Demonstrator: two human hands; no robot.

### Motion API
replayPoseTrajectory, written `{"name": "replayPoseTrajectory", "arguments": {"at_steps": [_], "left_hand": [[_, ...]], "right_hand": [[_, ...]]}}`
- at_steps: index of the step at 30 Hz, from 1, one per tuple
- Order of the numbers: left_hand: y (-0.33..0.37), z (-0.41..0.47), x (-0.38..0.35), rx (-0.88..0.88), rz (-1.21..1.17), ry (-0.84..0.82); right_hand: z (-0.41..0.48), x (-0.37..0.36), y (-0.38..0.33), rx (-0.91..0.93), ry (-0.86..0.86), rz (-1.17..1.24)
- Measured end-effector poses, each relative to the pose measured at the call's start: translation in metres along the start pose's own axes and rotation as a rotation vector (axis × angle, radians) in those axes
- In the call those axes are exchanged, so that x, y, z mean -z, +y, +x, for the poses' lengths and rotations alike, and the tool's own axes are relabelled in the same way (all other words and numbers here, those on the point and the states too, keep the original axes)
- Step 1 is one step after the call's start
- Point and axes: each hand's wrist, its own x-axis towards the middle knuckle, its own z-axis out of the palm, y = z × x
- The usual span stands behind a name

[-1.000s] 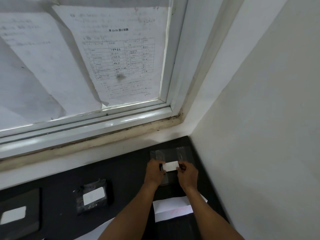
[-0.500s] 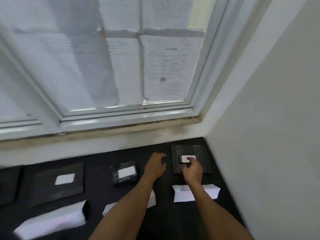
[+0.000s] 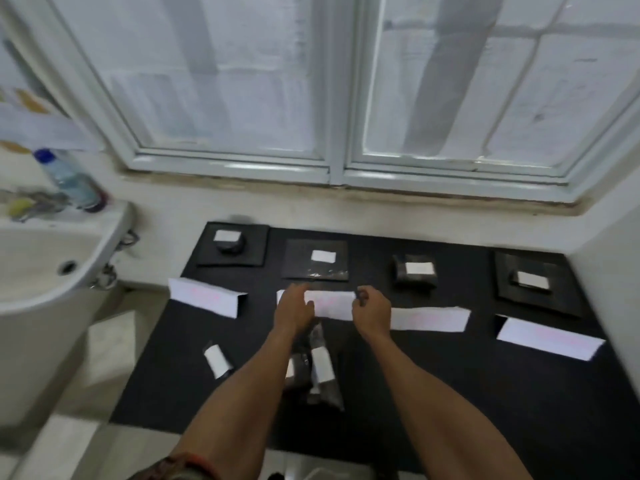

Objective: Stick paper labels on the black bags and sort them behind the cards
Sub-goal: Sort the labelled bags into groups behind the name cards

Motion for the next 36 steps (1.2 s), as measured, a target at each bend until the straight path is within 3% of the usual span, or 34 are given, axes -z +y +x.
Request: {"name": "replayPoseTrajectory", "arguments": {"at_steps": [7,18,23,29,36], "left_hand": [[-0.126,-0.084,0.046,0.203,-0.012,-0.02],[-0.193,-0.117,0.068,0.386,-0.21,0.112],[-0.207,-0.117,0.072,0.506,-0.369,0.059],[-0.235,-0.101,0.055,0.629,-0.557,-0.054],[-0.217,-0.104,0.067,0.699,-0.813,-0.105]], "right_hand": [[-0.104,-0.111,-0.022,0.059,-0.222,-0.028],[-0.157,-0.187,-0.043,0.24,-0.392,-0.181],[-0.164,-0.22,-0.058,0.2,-0.452,-0.138],[-0.162,-0.243,-0.067,0.072,-0.424,-0.098],[-0.152,-0.25,-0.064,-0.031,-0.358,-0.019]]}}
